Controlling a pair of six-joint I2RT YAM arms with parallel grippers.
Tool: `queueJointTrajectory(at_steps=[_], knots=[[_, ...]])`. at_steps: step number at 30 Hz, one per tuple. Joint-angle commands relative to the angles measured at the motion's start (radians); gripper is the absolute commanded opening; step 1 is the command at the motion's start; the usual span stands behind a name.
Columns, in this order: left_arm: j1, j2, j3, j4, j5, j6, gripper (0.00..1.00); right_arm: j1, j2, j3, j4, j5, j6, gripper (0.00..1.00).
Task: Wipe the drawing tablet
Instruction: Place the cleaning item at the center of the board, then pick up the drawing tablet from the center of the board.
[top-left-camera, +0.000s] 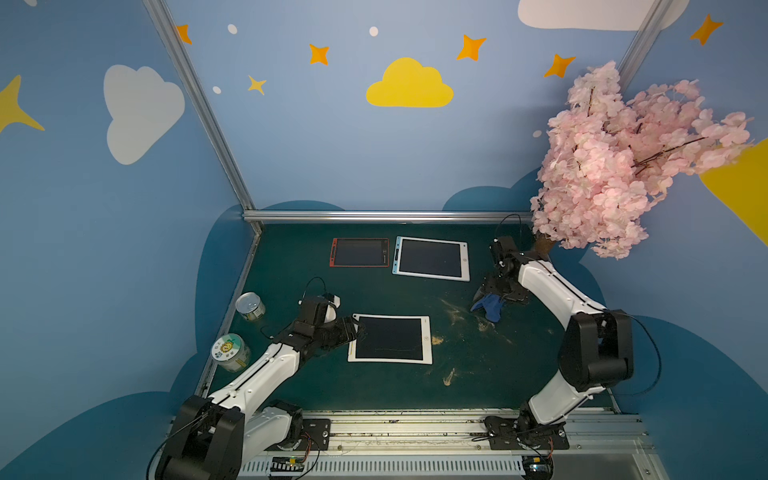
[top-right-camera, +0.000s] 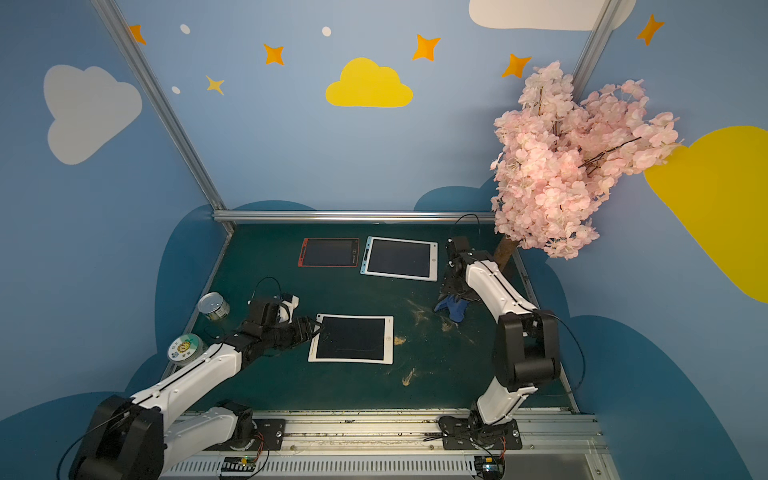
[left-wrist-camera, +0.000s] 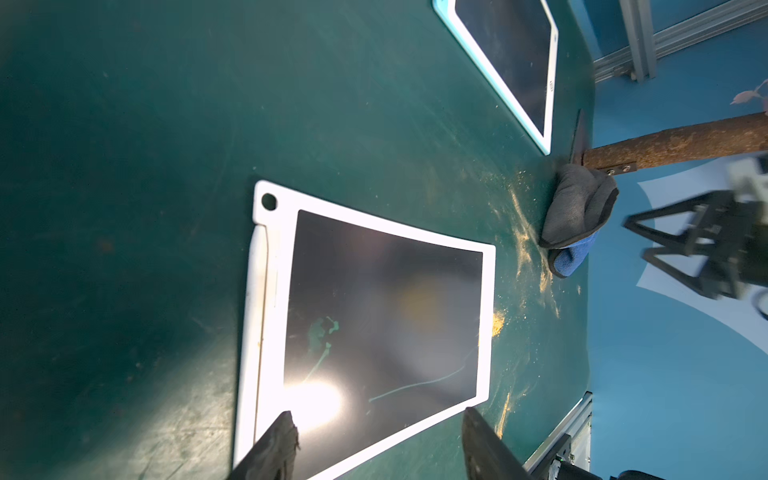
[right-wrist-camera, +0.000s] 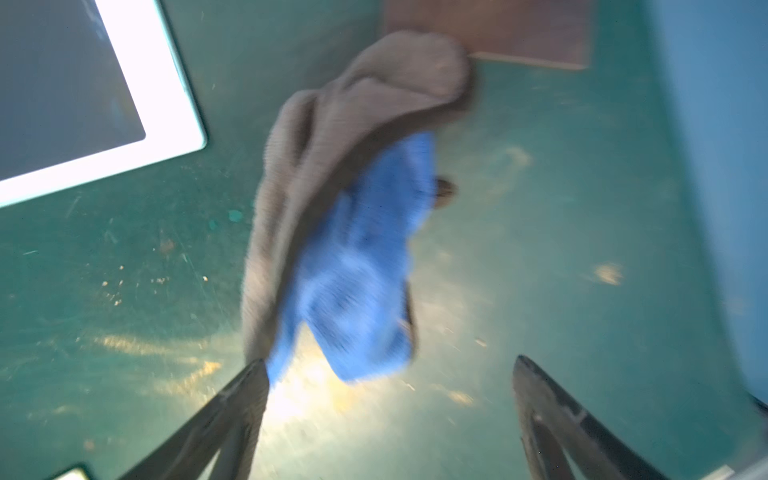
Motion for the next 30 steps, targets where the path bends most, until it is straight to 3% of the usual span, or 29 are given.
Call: queueJointTrajectory(at_steps=[1, 2, 5, 8, 10, 16, 30], knots=[[0.004, 0.014, 0.002, 0.013, 0.025, 0.007, 0.64, -0.001, -0.104, -0.065, 0.009, -0.067, -0.036, 0.92], [0.004, 0.019, 0.003, 0.012, 0.024, 0.009, 0.64, 0.004, -0.128, -0.093, 0.044, -0.147, -0.059, 0.91], [0.007, 0.028, -0.005, 0.012, 0.009, 0.010, 0.64, 0.041, -0.187, -0.225, 0.217, -0.543, -0.144, 0.89], [0.009, 0.037, -0.013, 0.021, 0.007, 0.007, 0.64, 0.117, -0.167, -0.313, 0.329, -0.795, -0.130, 0.66], [0.009, 0.053, -0.018, 0.030, 0.006, 0.007, 0.64, 0.176, -0.123, -0.352, 0.381, -0.901, -0.115, 0.59], [0.010, 0.113, -0.016, 0.017, 0.012, 0.015, 0.64, 0.315, -0.037, -0.421, 0.517, -0.929, -0.060, 0.60], [0.010, 0.175, -0.027, 0.032, 0.021, 0.016, 0.65, 0.329, 0.129, -0.362, 0.554, -0.848, -0.086, 0.60]])
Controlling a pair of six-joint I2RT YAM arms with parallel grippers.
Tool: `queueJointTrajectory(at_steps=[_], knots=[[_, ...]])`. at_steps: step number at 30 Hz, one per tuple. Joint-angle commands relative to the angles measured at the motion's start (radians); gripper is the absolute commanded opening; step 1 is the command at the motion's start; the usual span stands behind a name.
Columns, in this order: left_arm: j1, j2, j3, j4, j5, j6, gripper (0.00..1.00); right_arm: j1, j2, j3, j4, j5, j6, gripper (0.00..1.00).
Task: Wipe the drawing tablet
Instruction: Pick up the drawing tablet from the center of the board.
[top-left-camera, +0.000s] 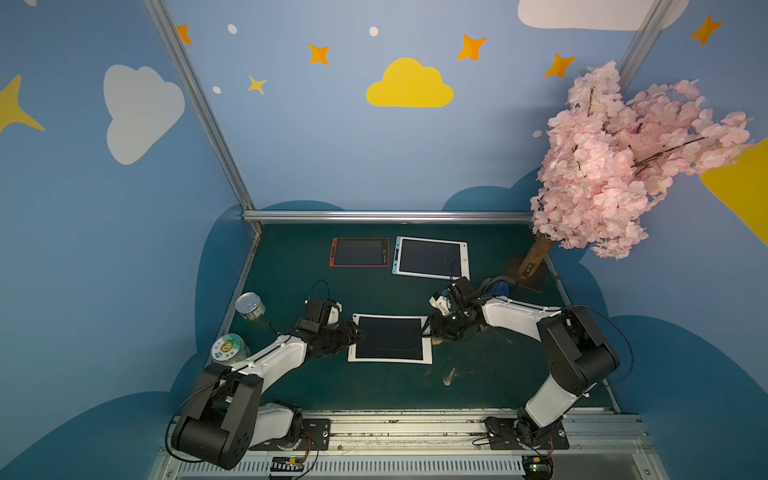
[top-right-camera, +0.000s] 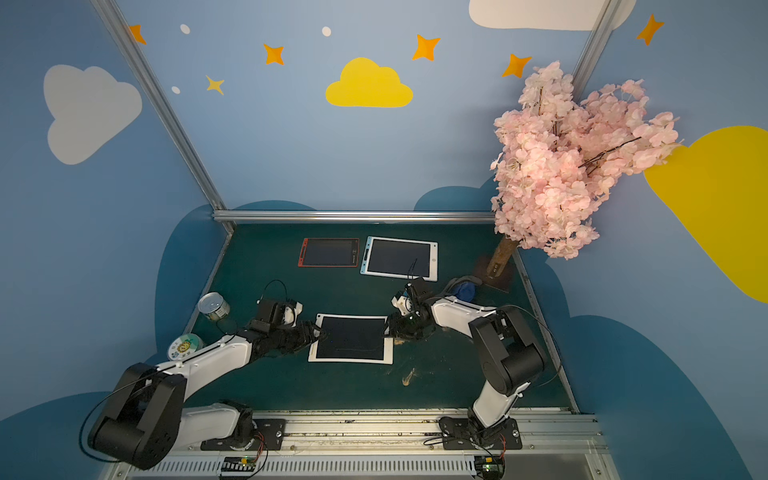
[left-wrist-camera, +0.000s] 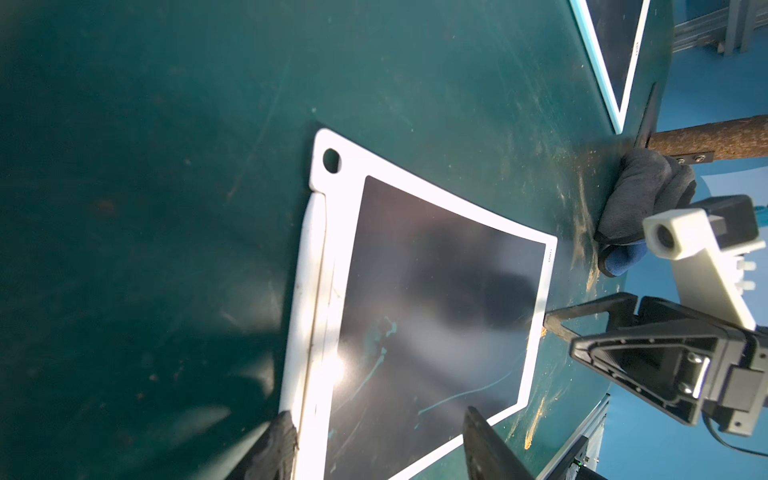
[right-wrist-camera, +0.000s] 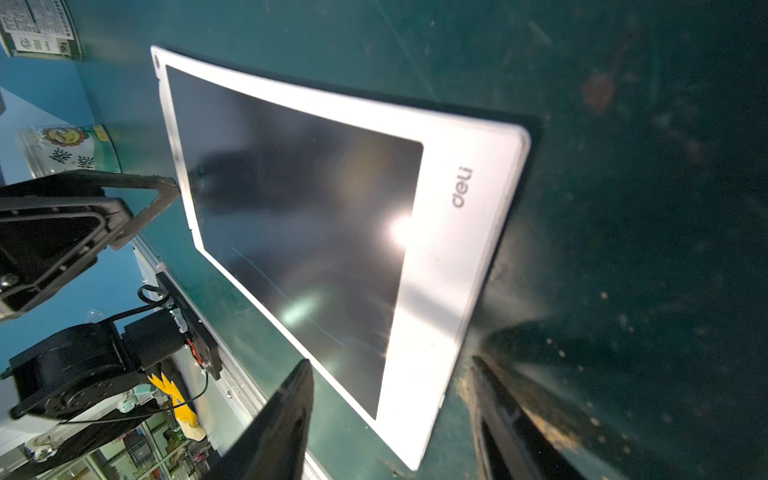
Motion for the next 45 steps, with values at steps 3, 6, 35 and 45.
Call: queueJointTrajectory(at_steps=[3, 6, 35, 45], knots=[[-0.001, 0.014, -0.018, -0.030, -0.018, 0.021, 0.64, 0.002, 0.047, 0.028, 0.035, 0.014, -0.016, 0.59], [-0.001, 0.036, -0.016, -0.027, -0.017, 0.024, 0.64, 0.003, 0.063, 0.023, 0.069, -0.021, -0.002, 0.59], [0.063, 0.099, -0.116, 0.435, 0.239, -0.199, 0.57, 0.007, 0.081, 0.013, 0.153, -0.164, 0.045, 0.54], [0.106, -0.023, -0.111, 0.241, 0.183, -0.119, 0.57, -0.024, -0.007, 0.023, 0.076, -0.144, 0.014, 0.52]])
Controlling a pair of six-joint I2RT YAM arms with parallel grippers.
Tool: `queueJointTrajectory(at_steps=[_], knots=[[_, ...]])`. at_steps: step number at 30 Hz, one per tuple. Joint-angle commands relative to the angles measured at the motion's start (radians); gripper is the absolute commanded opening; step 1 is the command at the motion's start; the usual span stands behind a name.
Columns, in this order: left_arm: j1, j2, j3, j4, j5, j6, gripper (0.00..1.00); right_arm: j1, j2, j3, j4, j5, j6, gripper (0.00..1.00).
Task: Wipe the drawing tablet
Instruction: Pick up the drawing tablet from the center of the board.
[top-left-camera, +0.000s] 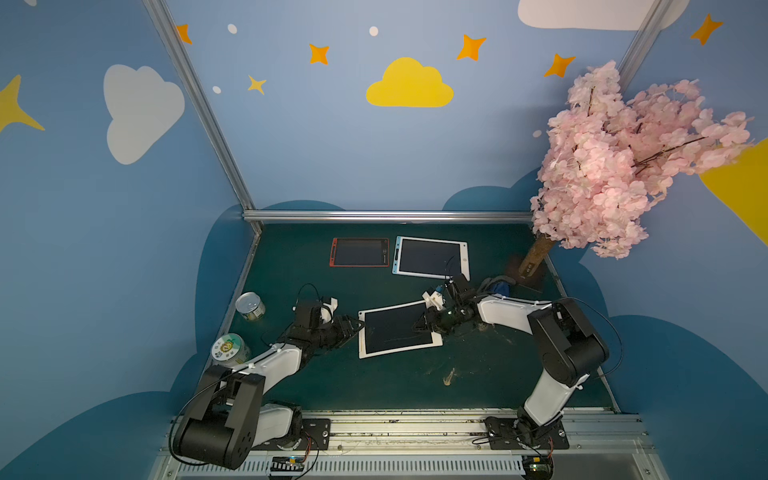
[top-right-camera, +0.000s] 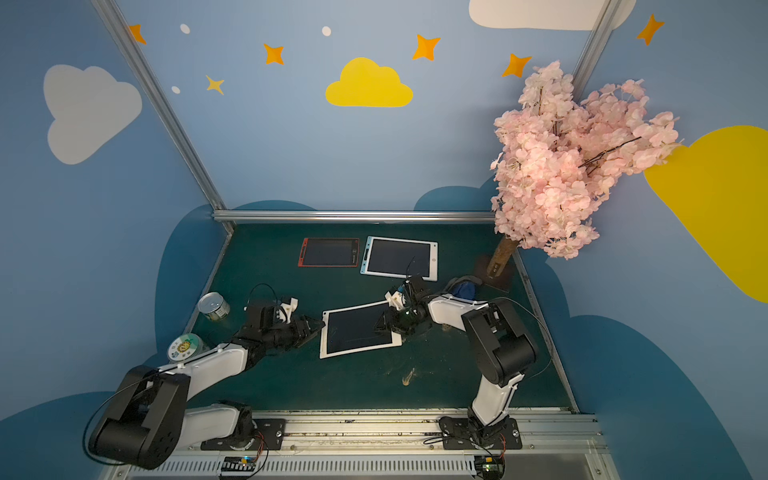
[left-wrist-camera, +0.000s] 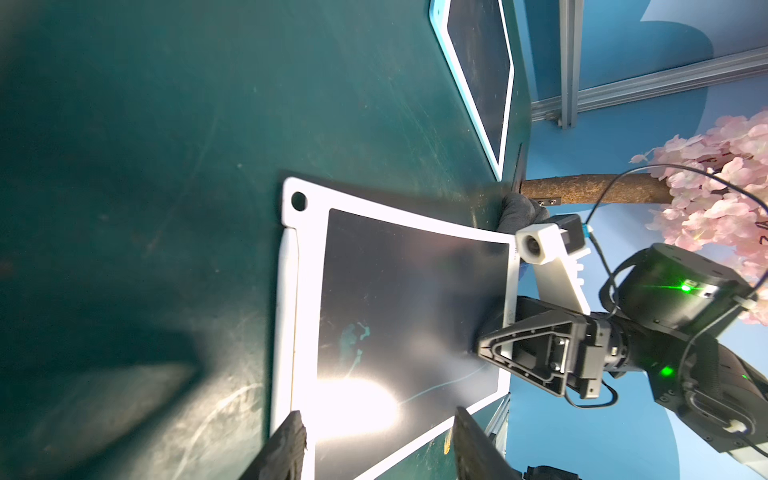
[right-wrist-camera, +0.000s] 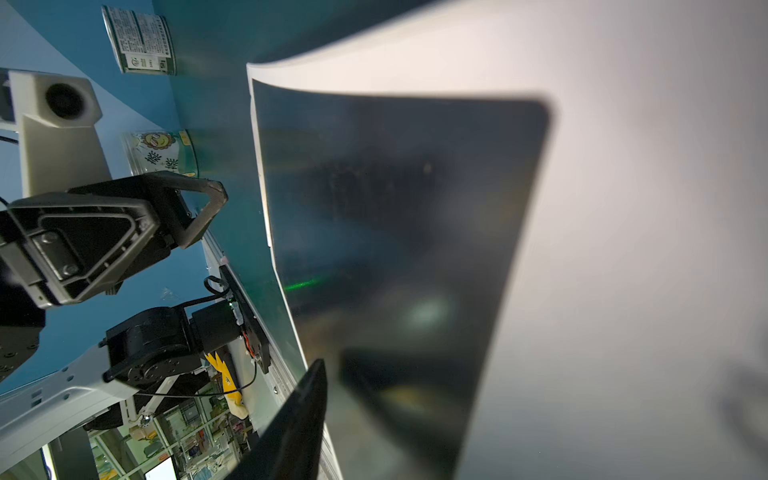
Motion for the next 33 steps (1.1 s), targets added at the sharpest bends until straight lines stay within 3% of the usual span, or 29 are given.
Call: queueJointTrajectory(at_steps=[1, 8, 15, 17, 20, 24, 27, 29, 30, 33], knots=[[0.012, -0.008, -0.006, -0.064, -0.005, 0.032, 0.57, -0.016, -0.051, 0.007, -0.052, 0.005, -0.032, 0.52], [0.013, -0.011, -0.007, -0.071, -0.008, 0.046, 0.57, -0.048, -0.135, 0.003, -0.097, -0.006, -0.044, 0.53], [0.014, 0.002, -0.005, -0.055, 0.005, 0.044, 0.57, -0.053, -0.192, 0.010, -0.113, -0.016, -0.039, 0.46], [0.014, 0.003, -0.005, -0.053, 0.010, 0.044, 0.57, -0.052, -0.201, 0.011, -0.110, -0.022, -0.031, 0.40], [0.014, -0.010, -0.003, -0.055, 0.020, 0.047, 0.57, -0.051, -0.211, 0.016, -0.113, -0.026, -0.026, 0.23], [0.001, -0.112, 0.004, -0.094, 0.008, 0.057, 0.56, -0.048, -0.228, 0.020, -0.125, -0.027, -0.024, 0.20], [-0.042, -0.249, 0.051, -0.230, -0.062, 0.123, 0.57, -0.044, -0.247, 0.028, -0.139, -0.027, -0.019, 0.15], [-0.096, -0.344, 0.098, -0.320, -0.123, 0.184, 0.57, -0.040, -0.266, 0.036, -0.154, -0.020, -0.014, 0.05], [-0.131, -0.380, 0.117, -0.347, -0.152, 0.213, 0.57, -0.037, -0.272, 0.042, -0.164, -0.017, -0.012, 0.00], [-0.297, -0.479, 0.193, -0.414, -0.250, 0.354, 0.48, -0.023, -0.304, 0.057, -0.179, -0.011, 0.011, 0.00]])
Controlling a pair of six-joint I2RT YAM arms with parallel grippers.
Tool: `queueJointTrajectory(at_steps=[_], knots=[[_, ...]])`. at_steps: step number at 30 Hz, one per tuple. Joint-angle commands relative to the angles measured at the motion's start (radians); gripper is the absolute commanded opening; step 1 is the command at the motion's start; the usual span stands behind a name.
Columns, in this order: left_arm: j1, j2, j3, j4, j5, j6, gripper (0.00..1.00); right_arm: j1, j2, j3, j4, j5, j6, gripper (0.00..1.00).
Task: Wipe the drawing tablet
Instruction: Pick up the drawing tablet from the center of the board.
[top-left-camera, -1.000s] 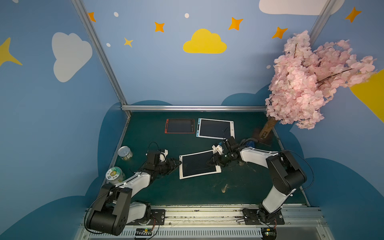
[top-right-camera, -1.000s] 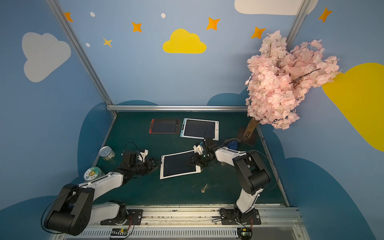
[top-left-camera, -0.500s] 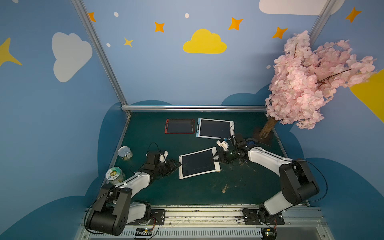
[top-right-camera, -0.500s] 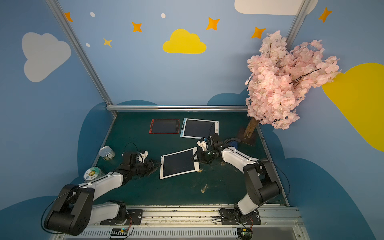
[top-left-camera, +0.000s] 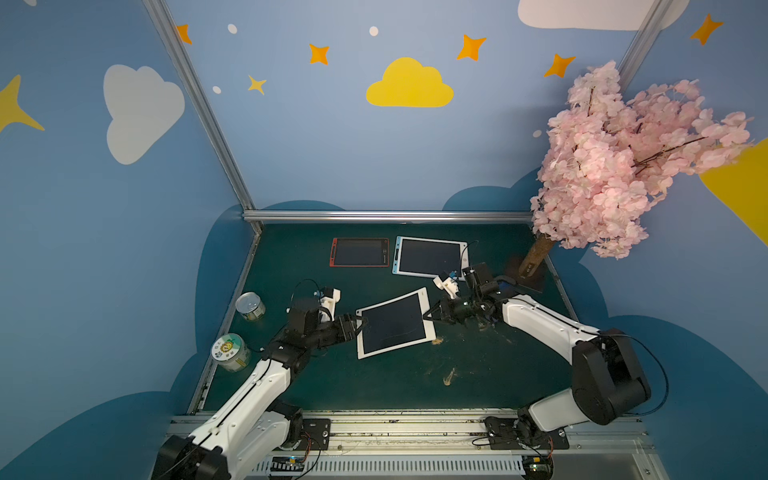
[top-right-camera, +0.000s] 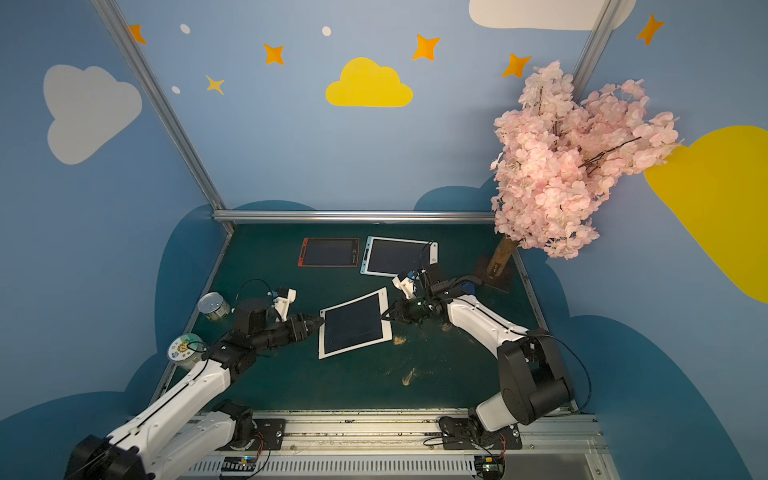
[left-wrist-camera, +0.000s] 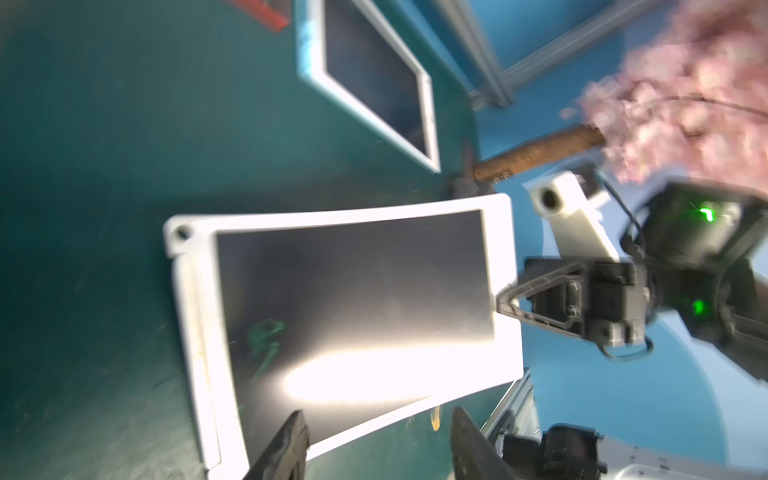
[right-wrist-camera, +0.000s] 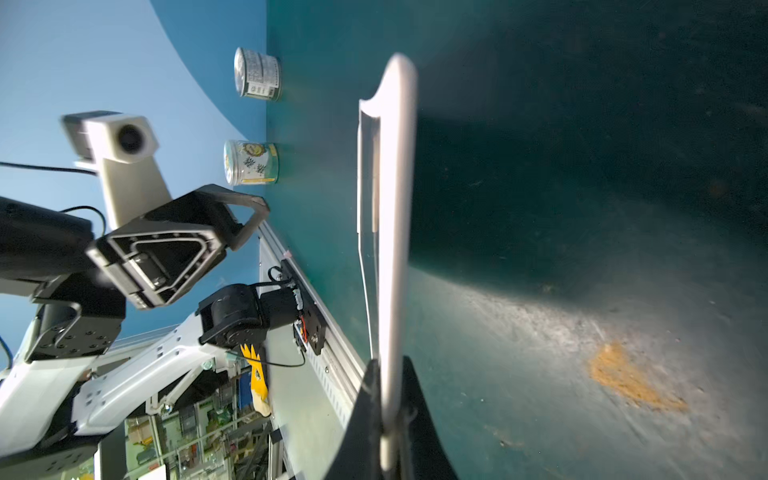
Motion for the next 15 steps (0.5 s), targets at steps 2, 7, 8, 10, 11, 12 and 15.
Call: queueJointTrajectory(at_steps=[2, 7, 8, 10, 11, 12, 15], knots=[[-0.268, -0.097, 0.103, -0.134, -0.247, 0.309, 0.47, 0.025, -0.059, 0.032, -0.044, 0.027, 0.032, 0.00], [-0.623, -0.087, 0.160, -0.129, -0.675, 0.602, 0.49, 0.053, -0.147, 0.051, -0.057, 0.034, 0.104, 0.00], [-0.686, -0.071, 0.173, -0.119, -0.747, 0.654, 0.49, 0.058, -0.170, 0.059, -0.074, 0.048, 0.112, 0.00], [-0.798, -0.032, 0.193, -0.084, -0.871, 0.760, 0.49, 0.065, -0.214, 0.077, -0.113, 0.079, 0.113, 0.00], [-0.862, -0.007, 0.197, -0.049, -0.938, 0.826, 0.50, 0.070, -0.238, 0.089, -0.141, 0.102, 0.106, 0.00], [-0.915, 0.017, 0.197, -0.009, -0.993, 0.888, 0.50, 0.079, -0.261, 0.108, -0.179, 0.131, 0.087, 0.00], [-1.046, 0.113, 0.191, 0.134, -1.125, 1.076, 0.53, 0.143, -0.324, 0.176, -0.308, 0.298, -0.008, 0.00]])
